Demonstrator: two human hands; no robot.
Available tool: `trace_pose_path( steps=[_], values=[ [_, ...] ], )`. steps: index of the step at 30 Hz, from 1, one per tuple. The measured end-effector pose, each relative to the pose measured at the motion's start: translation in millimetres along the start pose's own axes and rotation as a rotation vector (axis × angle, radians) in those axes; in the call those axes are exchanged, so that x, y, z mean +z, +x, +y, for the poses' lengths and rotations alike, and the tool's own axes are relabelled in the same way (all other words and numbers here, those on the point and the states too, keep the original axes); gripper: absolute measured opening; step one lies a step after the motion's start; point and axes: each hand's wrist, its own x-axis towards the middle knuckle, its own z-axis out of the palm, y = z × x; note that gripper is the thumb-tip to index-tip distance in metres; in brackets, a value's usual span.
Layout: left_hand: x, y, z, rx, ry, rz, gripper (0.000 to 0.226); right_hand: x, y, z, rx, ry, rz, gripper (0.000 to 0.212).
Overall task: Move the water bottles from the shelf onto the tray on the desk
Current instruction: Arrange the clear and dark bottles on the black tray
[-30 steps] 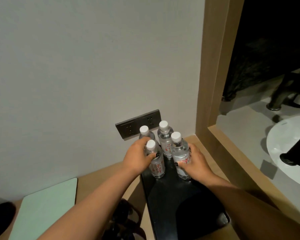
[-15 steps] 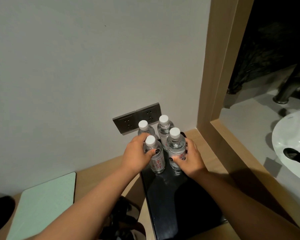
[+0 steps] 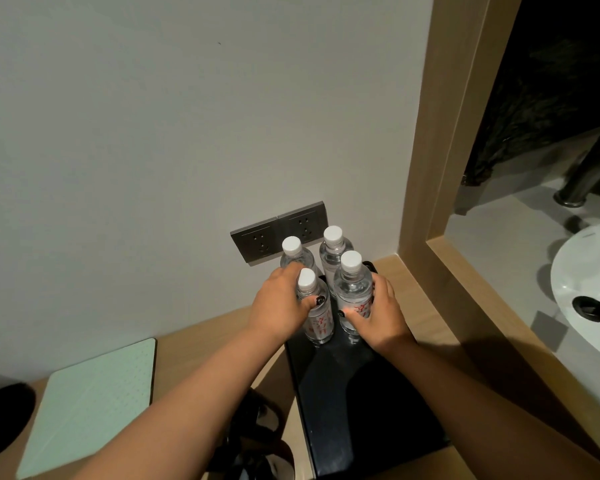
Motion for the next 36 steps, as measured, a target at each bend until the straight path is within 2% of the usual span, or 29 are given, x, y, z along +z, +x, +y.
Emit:
trace_pose_path(
  steps=[17, 22, 26, 30, 33, 36],
  values=[
    [-0.9, -2.7, 3.8, -0.043, 0.023, -0.005, 0.049, -5.3, -1.1, -4.8, -0.007, -0.043, -0.053, 0.075],
    [-6.5, -10.8, 6.4, -0.074, -0.087, -0.03, 0.059, -11.9, -7.5, -15.7, 0.049, -0.066, -0.09, 0.09],
    [-18.8, -36.2, 6.3, -0.123, -0.141, 0.075, 0.058, -13.9, -26.7, -28.1, 0.072, -0.046, -0.016, 0.087],
    [-35.9, -79.7, -11.0, -0.182, -0.266, 0.161, 0.046, -9.1, -59.4, -39.4, -0.023, -0.053, 0.076, 0.078],
    [-47.6, -117.0, -31.8, -0.235, -0.338, 0.238, 0.036, 0.5, -87.0, -47.2, -0.118, -0.144, 0.036, 0.081],
    [-57.4, -154.1, -53.9, -0.293, -0.458, 0.399, 0.026, 10.3, -114.0, -61.6, -0.194, -0.178, -0.052, 0.078]
  ],
)
